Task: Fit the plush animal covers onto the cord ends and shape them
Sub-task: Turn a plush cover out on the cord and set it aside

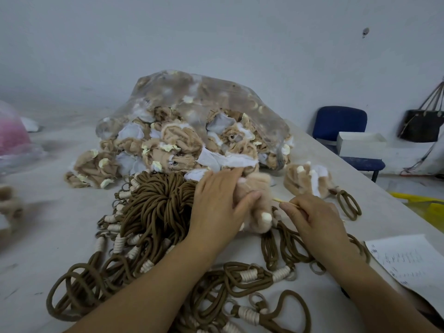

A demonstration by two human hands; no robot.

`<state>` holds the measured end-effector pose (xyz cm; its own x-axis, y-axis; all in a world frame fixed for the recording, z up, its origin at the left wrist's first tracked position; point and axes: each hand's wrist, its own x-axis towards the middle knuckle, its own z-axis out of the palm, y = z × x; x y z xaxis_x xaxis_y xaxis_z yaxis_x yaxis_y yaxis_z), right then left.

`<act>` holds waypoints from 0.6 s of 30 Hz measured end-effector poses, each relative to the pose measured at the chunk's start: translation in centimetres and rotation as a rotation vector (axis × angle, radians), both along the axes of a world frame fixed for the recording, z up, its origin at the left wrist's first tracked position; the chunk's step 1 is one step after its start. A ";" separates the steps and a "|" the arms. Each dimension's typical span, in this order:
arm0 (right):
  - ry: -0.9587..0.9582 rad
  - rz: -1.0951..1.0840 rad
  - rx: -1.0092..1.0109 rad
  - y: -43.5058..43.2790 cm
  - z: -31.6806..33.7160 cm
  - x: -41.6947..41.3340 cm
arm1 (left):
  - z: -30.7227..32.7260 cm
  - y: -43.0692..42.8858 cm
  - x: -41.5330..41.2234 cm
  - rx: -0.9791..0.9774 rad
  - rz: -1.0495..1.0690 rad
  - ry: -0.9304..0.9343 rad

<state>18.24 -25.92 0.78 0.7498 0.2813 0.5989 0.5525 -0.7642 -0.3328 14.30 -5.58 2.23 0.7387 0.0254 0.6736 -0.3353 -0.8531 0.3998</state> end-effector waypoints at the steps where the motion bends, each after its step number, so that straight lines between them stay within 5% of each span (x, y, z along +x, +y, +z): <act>1: -0.007 -0.002 0.001 0.0 0.0 0.0 | -0.2 0.2 0.1 -0.070 -0.031 0.096; 4: 0.000 0.005 -0.004 0.0 -0.2 0.1 | -0.7 0.7 0.5 -0.299 -0.147 0.270; 12: 0.201 0.076 0.170 -0.6 -0.5 0.1 | -0.3 0.8 0.0 -0.551 -0.254 0.226; 18: 0.186 0.135 0.234 -0.8 -0.2 0.2 | -0.3 0.6 -0.4 -0.539 -0.330 0.245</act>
<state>18.44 -26.70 0.59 0.8179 0.2562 0.5151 0.5566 -0.5789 -0.5959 13.94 -4.99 1.88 0.8949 0.0575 0.4425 -0.3899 -0.3813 0.8382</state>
